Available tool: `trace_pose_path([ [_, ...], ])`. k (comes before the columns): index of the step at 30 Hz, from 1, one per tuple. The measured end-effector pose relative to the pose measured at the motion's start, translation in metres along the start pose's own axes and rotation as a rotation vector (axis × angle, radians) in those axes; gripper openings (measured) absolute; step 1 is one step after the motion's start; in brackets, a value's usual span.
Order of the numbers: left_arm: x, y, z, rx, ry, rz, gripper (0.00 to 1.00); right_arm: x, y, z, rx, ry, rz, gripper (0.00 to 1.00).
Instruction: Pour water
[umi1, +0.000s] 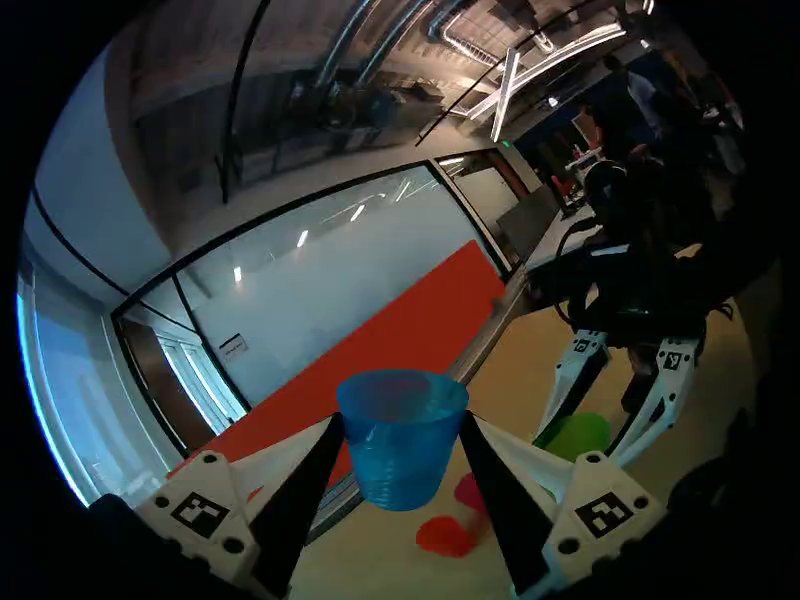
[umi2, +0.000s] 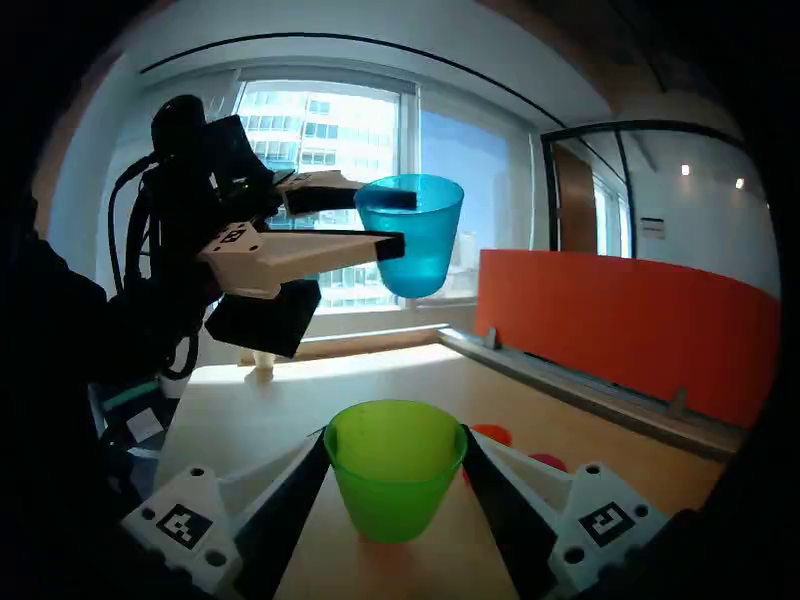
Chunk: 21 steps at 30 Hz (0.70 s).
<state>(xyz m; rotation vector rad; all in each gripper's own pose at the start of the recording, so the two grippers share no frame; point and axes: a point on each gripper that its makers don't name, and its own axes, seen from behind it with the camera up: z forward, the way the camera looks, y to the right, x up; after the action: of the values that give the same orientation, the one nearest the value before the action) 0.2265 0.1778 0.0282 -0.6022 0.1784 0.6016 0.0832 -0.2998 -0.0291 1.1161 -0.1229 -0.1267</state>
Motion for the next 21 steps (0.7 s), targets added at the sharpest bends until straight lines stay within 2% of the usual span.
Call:
trace_pose_path([
  [15,0.0069,0.0018,0.0009,0.012,-0.021,0.13,0.83,-0.0013,0.0007,0.0037,0.003,-0.003,0.003,0.92],
  [21,0.0104,0.0021,0.0016,0.012,-0.023,0.167,0.83,-0.0028,0.0012,0.0049,0.002,-0.003,0.006,0.92],
])
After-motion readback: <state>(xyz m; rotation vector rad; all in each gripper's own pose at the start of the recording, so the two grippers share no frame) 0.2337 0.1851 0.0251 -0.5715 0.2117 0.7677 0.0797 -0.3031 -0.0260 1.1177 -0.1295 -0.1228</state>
